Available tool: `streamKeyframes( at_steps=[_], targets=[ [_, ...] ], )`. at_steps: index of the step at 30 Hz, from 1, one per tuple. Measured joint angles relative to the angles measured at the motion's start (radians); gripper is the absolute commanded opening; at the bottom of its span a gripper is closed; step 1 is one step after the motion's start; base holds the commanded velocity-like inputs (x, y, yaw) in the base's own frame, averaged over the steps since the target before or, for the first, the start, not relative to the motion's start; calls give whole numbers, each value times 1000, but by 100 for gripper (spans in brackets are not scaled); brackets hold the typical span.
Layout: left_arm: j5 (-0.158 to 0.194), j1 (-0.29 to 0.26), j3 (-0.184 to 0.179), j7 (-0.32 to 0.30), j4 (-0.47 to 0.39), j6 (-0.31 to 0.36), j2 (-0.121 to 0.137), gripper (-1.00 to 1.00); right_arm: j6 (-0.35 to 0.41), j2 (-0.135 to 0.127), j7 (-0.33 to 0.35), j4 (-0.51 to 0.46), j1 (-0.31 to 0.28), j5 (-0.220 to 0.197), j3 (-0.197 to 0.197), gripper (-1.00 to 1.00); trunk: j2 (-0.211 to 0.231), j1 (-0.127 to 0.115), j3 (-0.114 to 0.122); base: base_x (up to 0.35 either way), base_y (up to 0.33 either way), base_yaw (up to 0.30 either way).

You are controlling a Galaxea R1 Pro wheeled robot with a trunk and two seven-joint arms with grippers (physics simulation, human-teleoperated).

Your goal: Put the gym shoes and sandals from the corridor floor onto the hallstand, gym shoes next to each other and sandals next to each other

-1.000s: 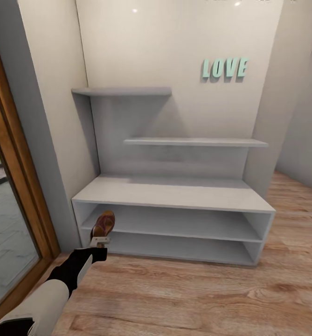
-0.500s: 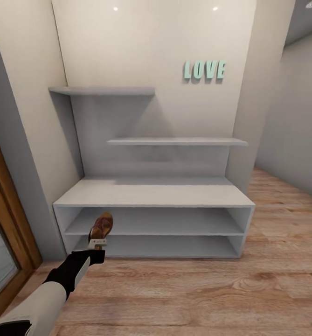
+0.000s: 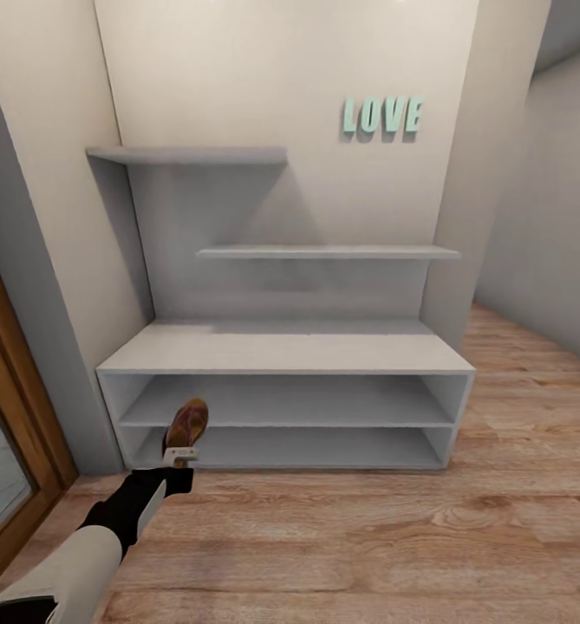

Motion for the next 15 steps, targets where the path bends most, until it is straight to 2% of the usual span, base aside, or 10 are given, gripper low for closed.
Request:
streamKeyframes(
  at_steps=[5,11,13,15],
  targets=[
    [0,-2,3,8,-7,0,3,-100,0,0,0,0,0,0,0,-100,-35,19,-24,0,0,0],
    [1,-13,5,64,-11,8,2,-100,0,0,0,0,0,0,0,-100,-77,42,-52,0,0,0],
    [1,-16,5,69,-14,35,2,-100,0,0,0,0,0,0,0,-100,-91,50,-61,0,0,0],
    [0,-26,5,70,-17,91,0,-100,0,0,0,0,0,0,0,-100,-105,58,-71,0,0,0]
  ],
)
